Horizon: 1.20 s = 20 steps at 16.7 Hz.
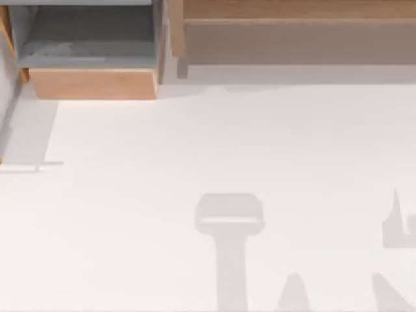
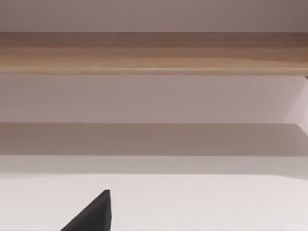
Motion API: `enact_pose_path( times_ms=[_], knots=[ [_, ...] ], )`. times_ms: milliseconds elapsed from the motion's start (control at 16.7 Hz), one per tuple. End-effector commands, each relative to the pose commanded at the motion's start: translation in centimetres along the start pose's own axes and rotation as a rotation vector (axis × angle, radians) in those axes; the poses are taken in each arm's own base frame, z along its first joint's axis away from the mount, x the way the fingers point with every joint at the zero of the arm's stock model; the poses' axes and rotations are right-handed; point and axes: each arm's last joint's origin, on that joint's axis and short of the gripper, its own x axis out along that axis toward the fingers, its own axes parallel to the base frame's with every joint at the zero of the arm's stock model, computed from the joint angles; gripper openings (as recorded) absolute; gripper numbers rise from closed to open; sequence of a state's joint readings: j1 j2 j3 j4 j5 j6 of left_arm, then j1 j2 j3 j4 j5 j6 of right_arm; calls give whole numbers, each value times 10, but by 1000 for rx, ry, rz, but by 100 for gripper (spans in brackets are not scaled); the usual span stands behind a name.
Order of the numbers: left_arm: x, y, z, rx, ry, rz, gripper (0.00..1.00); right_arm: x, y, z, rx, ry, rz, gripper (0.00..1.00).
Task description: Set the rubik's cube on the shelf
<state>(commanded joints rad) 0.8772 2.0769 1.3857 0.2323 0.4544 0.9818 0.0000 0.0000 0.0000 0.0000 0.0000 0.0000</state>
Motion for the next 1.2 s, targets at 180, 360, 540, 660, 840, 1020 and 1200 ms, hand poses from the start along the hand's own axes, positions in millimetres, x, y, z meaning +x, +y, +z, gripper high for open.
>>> enact_pose_path(
  times_ms=[180, 360, 540, 660, 840, 1020, 1200],
  knots=[
    [15, 18, 42, -165, 96, -85, 100, 0, 0, 0, 0, 0, 0, 100],
    [28, 14, 89, -298, 211, -197, 100, 0, 0, 0, 0, 0, 0, 100],
    [38, -10, 135, -385, 349, -318, 100, 0, 0, 0, 0, 0, 0, 100],
    [42, -32, 161, -415, 449, -394, 100, 0, 0, 0, 0, 0, 0, 100],
    [44, -67, 191, -425, 597, -488, 100, 0, 0, 0, 0, 0, 0, 100],
    [46, -97, 206, -412, 723, -551, 100, 0, 0, 0, 0, 0, 0, 100],
    [48, -113, 210, -399, 794, -582, 100, 0, 0, 0, 0, 0, 0, 100]
  ],
)
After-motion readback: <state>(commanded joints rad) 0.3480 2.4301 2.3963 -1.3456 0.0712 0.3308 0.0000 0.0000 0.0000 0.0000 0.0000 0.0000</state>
